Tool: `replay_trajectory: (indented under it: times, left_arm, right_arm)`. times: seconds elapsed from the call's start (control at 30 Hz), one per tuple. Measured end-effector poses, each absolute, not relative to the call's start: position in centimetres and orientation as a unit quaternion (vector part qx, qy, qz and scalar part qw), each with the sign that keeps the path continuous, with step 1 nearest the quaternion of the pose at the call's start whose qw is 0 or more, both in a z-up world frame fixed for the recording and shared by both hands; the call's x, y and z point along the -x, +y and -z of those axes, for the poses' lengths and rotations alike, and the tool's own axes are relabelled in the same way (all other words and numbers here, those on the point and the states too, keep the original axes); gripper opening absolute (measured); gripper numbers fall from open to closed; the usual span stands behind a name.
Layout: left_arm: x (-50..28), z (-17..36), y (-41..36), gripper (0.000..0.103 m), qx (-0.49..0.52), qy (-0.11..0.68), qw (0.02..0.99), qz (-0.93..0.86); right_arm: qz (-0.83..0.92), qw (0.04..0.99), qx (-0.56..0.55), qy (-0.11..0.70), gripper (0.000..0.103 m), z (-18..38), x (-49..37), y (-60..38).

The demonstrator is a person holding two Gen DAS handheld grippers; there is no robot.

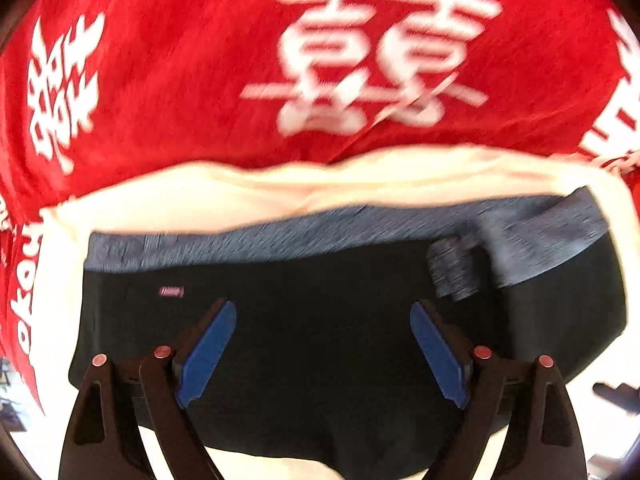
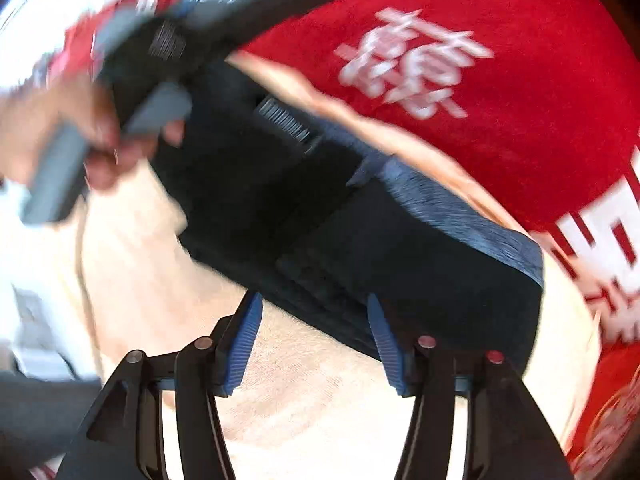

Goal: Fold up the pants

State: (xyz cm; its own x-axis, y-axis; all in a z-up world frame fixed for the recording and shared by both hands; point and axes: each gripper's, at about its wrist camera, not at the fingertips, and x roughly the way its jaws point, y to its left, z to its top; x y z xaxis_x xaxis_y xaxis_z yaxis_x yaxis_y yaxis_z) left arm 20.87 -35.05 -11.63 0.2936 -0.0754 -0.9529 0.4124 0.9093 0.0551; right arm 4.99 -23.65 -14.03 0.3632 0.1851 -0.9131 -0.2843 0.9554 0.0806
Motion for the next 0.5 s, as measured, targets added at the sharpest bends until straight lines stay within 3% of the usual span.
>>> replay_trajectory:
  times: [0.07,0.13,0.17,0.33,0.5]
  left_arm:
    - [-20.8,10.5,-37.1,0.09,-0.141,0.57,0.79,0.178]
    - [-20.9,10.1,-39.5,0.09,-0.139,0.569,0.786,0.197]
    - [-21.0,10.1,-40.9,0.09,-0.137,0.569,0.784,0.208]
    - [-20.3,11.5,-47.2,0.09,-0.127,0.581,0.77,0.232]
    - [-18.8,14.4,-48.4,0.09,-0.145,0.602,0.762,0.189]
  right_arm:
    - [-0.094,0.828,-0.046,0.55,0.058,13.2,-6.5,-29.3]
    - [-0.06,0.817,-0.126,0.56,0.03,13.8,-7.9,-34.1]
    - [-0.038,0.807,-0.17,0.564,0.006,14.6,-8.6,-36.7]
    - [0.019,0.781,-0.262,0.567,0.005,18.1,-12.4,-44.3]
    - [0.035,0.756,-0.337,0.56,0.006,21.1,-13.7,-48.1]
